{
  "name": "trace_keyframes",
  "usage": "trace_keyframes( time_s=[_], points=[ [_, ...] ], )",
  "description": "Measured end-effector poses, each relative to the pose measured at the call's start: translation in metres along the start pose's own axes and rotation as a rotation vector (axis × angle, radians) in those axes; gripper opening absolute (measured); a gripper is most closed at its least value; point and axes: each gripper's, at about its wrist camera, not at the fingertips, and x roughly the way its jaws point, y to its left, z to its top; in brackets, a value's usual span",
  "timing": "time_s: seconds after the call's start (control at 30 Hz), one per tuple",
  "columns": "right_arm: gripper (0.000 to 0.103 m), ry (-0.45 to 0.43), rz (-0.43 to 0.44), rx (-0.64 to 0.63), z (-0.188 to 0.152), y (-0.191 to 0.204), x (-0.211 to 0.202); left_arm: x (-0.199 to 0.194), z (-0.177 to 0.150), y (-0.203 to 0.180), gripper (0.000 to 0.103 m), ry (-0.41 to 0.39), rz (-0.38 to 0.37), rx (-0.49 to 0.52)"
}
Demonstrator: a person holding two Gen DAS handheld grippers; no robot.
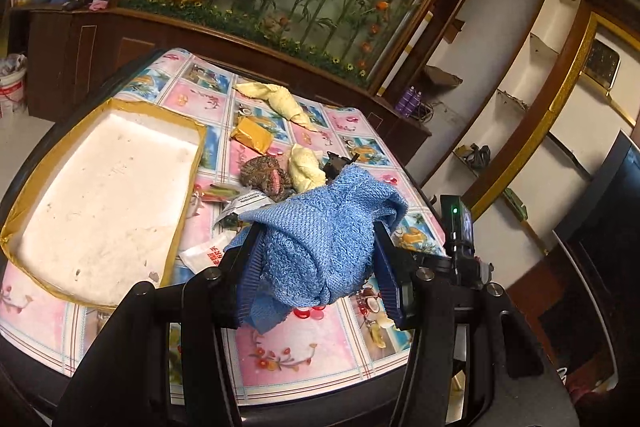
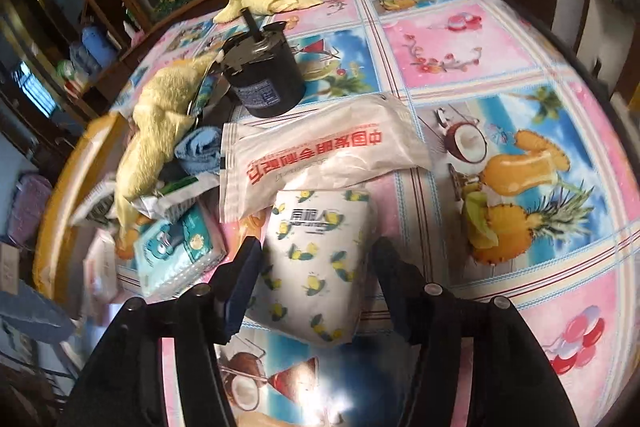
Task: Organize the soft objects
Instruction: 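Carry the blue towel into the tray with left gripper while right gripper carries tissue pack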
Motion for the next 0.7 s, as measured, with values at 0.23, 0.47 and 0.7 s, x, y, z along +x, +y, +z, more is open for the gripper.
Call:
trace_keyframes(
  time_s=[0.23, 0.47, 0.7],
  points=[
    [0.039, -0.022, 0.055, -0.108, -0.02, 0.017, -0.02, -0.02, 0.015, 0.016, 0.051, -0.036, -0.028, -0.054],
    [0.039, -0.166, 0.37, -0.158, 0.002, 0.065, -0.113, -0.066, 0.073, 0.022, 0.051, -0.102, -0.077, -0.045],
    [0.039, -0.152, 0.682, -0.241, 0.083, 0.171, -0.146, -0.031, 0.153, 0.05, 0.051, -0.039, 0.084, -0.02]
  ],
)
